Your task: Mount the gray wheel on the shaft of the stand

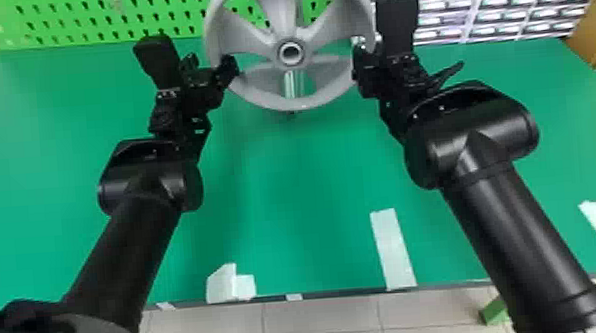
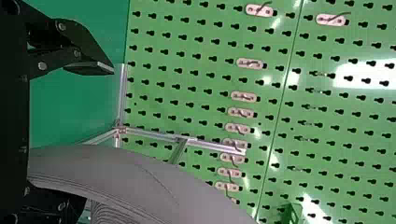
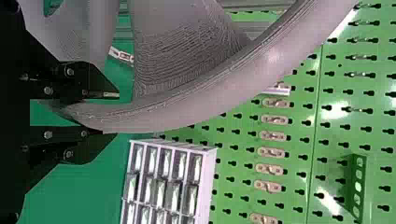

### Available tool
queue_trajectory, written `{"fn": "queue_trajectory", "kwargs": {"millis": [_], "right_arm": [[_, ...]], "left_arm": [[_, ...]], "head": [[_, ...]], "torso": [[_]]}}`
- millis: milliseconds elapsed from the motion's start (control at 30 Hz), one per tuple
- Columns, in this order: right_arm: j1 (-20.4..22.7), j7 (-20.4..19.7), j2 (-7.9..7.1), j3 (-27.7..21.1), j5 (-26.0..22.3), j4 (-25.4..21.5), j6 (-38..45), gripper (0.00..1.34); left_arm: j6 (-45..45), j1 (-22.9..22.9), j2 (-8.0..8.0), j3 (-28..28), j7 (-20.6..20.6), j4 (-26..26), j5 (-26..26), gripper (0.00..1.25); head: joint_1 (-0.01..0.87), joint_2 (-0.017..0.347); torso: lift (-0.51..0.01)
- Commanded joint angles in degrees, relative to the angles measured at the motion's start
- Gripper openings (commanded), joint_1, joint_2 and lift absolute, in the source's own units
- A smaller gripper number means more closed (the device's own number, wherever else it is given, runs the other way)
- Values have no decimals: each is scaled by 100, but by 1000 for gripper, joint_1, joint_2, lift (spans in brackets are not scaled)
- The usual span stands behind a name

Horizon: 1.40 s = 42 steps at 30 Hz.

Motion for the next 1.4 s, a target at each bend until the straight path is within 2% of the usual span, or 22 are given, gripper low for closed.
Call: {"fn": "queue_trajectory", "kwargs": {"millis": [0,1367], "right_arm": [[-38,-1057,10,16,-9,75,-2,146],[-170,-1057,28,86,-9,427,-186,153]], "left_arm": [[-5,-43,-7,-10,675,66,-4,680],[-137,-218,-33,25,728,356,-65,680]], "head": [[865,52],[865,52]], "torso": [[-101],[-101]]}}
